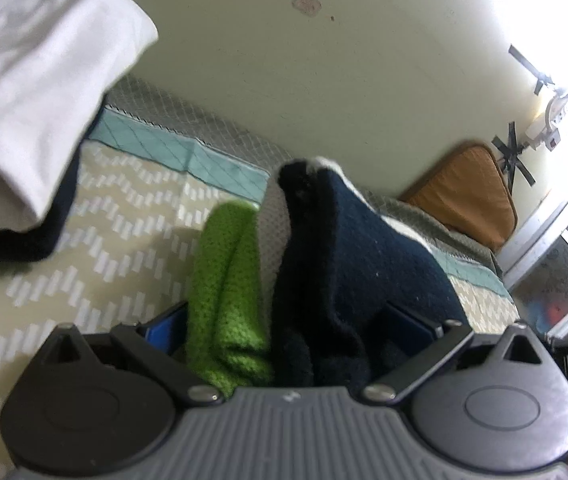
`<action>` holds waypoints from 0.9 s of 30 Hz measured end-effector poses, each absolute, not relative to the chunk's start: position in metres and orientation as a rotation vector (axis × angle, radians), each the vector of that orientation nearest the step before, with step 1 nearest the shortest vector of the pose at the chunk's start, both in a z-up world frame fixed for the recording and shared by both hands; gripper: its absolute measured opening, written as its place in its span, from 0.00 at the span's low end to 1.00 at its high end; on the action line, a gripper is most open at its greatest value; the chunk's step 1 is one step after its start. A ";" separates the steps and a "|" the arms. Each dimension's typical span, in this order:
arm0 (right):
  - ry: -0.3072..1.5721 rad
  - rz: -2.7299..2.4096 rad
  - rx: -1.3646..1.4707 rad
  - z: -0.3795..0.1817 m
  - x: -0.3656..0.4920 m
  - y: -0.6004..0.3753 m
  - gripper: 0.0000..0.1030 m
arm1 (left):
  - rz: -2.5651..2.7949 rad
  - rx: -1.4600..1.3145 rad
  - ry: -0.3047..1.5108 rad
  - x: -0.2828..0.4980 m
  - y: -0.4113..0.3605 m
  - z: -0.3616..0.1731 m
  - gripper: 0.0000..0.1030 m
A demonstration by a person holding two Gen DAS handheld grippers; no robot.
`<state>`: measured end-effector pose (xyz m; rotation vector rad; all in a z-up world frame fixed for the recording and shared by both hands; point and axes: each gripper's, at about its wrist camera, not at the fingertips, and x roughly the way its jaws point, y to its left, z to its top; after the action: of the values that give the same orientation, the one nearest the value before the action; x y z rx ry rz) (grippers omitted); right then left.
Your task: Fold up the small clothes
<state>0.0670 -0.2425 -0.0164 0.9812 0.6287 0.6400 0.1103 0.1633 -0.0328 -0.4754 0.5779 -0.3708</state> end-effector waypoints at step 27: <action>0.581 0.605 1.020 -0.019 0.042 -0.256 0.62 | -0.330 -0.433 0.592 0.110 0.164 -0.035 1.00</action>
<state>0.0424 -0.2558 -0.0193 1.0196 0.5807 0.6055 0.1104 0.1641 -0.0351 -0.4329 0.5917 -0.3304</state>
